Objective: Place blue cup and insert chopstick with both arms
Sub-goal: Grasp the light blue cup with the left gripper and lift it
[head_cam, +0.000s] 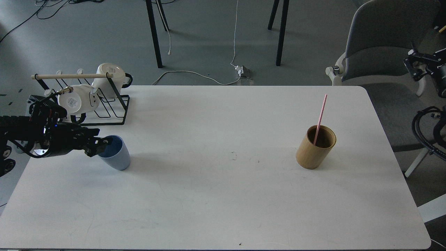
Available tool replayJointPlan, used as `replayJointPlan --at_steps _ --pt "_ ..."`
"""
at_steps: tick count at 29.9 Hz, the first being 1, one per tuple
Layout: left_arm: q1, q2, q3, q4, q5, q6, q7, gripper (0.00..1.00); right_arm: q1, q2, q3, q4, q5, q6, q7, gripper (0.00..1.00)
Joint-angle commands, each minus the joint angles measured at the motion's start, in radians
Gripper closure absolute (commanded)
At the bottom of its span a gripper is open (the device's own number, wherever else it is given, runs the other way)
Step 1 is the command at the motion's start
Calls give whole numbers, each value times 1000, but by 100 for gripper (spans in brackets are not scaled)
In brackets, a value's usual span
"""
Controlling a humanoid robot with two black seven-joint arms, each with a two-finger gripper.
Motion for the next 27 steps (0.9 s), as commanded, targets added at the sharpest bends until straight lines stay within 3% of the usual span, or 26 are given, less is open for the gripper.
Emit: replayJointPlan --at_steps 1,6,10,16,19,23,25,27 --pt "0 -28 24 41 1 16 -5 57 -2 -1 0 -2 0 0 0 0" --pt "0 -37 36 49 -3 33 -5 84 0 -10 0 -3 0 0 0 1" --pt "0 -42 38 66 -1 33 -6 94 -2 -10 -2 -3 0 0 0 1" --pt "-26 -45 30 46 -3 27 -11 97 -2 -10 0 -3 0 0 0 1" --pt "-102 -45 33 -20 -3 4 -23 97 0 -12 1 -3 0 0 0 1" --pt "-257 -63 27 -135 -3 -180 -17 97 0 -30 5 -3 0 0 0 1" --pt "-337 -149 25 -160 -3 -269 -9 98 0 -46 3 -3 0 0 0 1" --pt "-383 -252 32 -158 -1 -269 7 98 0 -65 3 -3 0 0 0 1"
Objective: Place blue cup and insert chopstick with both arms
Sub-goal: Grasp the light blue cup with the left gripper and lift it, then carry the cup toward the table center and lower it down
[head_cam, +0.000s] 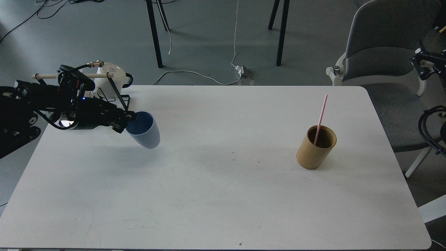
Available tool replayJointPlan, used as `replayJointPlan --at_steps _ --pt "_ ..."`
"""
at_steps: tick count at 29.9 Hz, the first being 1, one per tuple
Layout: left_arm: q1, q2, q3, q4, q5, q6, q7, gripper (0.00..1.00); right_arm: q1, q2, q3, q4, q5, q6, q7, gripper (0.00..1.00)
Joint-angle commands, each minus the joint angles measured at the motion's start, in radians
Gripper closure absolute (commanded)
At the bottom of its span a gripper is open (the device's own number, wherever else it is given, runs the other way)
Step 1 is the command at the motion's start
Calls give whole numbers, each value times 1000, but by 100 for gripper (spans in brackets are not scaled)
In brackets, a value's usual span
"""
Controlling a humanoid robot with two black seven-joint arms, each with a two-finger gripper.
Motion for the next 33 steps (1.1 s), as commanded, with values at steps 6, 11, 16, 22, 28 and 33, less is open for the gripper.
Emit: replayJointPlan --at_steps 6,11,16,22,28,33 --pt "-116 -385 16 23 6 -43 118 97 0 -82 1 1 0 0 0 1" --pt "-102 -581 72 124 90 -43 117 97 -3 -117 2 0 0 0 0 1" --pt "-68 -633 125 204 120 -43 110 97 -14 -142 2 0 2 0 0 1" --pt "-39 -632 126 237 123 -43 114 96 -29 -147 4 1 3 0 1 1" --pt "-25 -632 126 240 123 -43 118 95 -29 -145 4 6 3 0 1 1" --pt "-16 -632 119 240 120 -43 118 90 -29 -145 4 6 3 0 1 1"
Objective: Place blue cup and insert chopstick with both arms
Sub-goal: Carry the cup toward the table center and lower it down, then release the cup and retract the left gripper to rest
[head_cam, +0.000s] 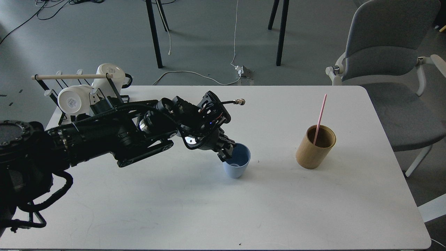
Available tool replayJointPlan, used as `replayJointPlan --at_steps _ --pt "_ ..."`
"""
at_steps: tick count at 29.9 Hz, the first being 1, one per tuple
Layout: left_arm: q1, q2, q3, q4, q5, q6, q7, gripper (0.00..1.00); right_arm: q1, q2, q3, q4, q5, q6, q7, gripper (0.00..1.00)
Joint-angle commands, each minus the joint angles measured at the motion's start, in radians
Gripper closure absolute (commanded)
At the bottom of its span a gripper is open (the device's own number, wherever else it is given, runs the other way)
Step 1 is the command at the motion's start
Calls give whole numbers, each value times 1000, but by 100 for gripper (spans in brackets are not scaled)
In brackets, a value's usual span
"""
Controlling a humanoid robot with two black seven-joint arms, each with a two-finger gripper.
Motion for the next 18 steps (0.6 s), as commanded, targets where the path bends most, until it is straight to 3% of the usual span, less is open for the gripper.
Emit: replayJointPlan --at_steps 1,8,10,12,13,18 --pt "7 0 -9 0 -5 0 0 87 0 1 0 0 0 0 0 1" --pt "8 2 -17 0 -9 0 0 84 0 -1 0 2 0 0 0 1" --pt "10 12 -21 -2 -15 0 -2 76 0 -1 0 0 0 0 -2 1" --pt "7 23 -40 -2 -32 0 -6 56 0 -4 0 2 0 0 -2 1" --pt "7 28 -58 -4 -46 0 -6 51 0 -8 -1 2 -2 0 -3 1" --pt "7 81 -146 -7 -165 0 -11 36 9 -37 -11 5 -3 0 -6 1"
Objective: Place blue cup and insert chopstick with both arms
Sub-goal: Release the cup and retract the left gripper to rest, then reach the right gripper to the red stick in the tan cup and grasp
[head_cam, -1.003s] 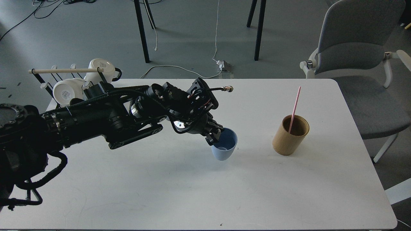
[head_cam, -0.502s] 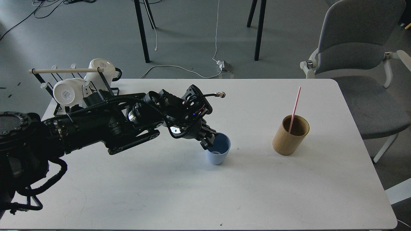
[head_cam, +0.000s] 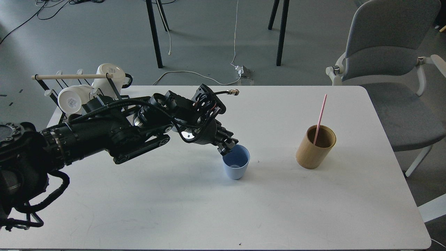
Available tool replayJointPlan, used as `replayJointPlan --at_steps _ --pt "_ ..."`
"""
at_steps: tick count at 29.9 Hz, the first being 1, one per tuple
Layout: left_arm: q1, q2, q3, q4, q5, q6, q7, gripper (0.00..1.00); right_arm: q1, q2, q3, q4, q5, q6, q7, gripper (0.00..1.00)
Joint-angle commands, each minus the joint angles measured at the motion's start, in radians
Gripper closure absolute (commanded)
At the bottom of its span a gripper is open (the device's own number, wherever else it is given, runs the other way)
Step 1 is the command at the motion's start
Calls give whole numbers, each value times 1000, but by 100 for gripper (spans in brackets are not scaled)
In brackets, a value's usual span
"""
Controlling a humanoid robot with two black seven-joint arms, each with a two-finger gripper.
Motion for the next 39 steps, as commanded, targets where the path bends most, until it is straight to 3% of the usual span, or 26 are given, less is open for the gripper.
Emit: replayJointPlan --at_steps 1,3,7,11,16,21,28,36,39 --pt "-1 45 -70 -4 -103 0 -5 29 15 -19 -10 2 -4 0 -3 1" --pt "-1 73 -150 -4 -198 0 -6 16 21 -31 -17 7 -15 0 -7 1" --pt "22 103 -345 6 -561 0 -2 1 45 -86 -36 79 -116 0 -9 1" --pt "36 111 -454 107 -969 0 -5 1 73 -138 -36 177 -286 0 -7 1" --pt "36 96 -485 282 -1476 0 -6 1 102 -165 -39 342 -475 0 -9 1" --pt "82 103 -486 321 -1890 0 -6 1 99 -188 -92 556 -757 -74 -12 1" --pt "139 102 -506 408 -2033 0 -8 1 102 -189 -216 743 -1191 -153 -12 1" --pt "134 111 -565 514 -2034 0 -5 1 102 -181 -448 752 -1567 -246 -10 1" --pt "127 110 -565 555 -2034 0 -3 1 93 -168 -519 728 -1620 -327 -7 2"
